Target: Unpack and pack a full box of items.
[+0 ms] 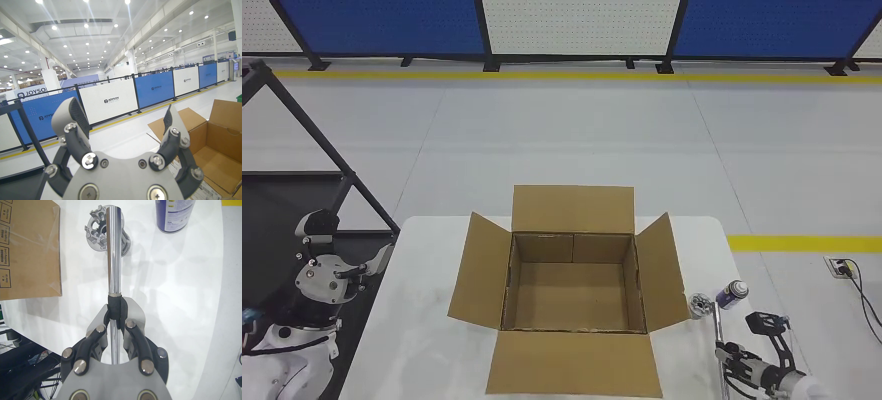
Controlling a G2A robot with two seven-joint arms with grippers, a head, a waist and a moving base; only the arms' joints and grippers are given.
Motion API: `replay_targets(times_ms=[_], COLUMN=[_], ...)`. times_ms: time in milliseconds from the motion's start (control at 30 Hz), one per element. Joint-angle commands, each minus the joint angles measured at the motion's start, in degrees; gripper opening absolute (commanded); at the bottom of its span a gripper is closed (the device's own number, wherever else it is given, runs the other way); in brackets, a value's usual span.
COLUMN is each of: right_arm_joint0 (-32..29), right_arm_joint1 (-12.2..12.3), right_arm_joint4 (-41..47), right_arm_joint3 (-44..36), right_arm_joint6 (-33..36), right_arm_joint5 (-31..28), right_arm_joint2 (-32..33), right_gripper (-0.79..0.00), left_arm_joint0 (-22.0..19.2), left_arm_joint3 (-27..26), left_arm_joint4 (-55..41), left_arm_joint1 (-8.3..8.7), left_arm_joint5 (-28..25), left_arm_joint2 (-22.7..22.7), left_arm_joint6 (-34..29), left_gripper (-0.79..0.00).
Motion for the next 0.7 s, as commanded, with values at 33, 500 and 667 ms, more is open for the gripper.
replay_targets(times_ms=[33, 500, 667], right_arm_joint0=[-0.6, -1.0, 0.3], right_arm_joint1=[0.2, 1.2, 1.5], right_arm_joint4=[0.5, -0.9, -2.1], right_arm_joint3=[0.2, 2.3, 3.3], right_arm_joint6=[-0.4, 0.3, 1.0], right_arm_joint5=[0.0, 2.0, 3.1], right_arm_joint2=[0.2, -1.0, -2.2], right_gripper=[-0.785, -0.785, -0.785], left_arm_joint0=[0.0, 0.0, 0.0], left_arm_joint3=[0.0, 0.0, 0.0], left_arm_joint4=[0.0, 0.0, 0.0], left_arm_joint1=[0.00, 0.00, 0.00], left_arm_joint5=[0.0, 0.0, 0.0], left_arm_joint2=[0.0, 0.0, 0.0], left_arm_joint6=[0.0, 0.0, 0.0], left_gripper=[0.000, 0.000, 0.000])
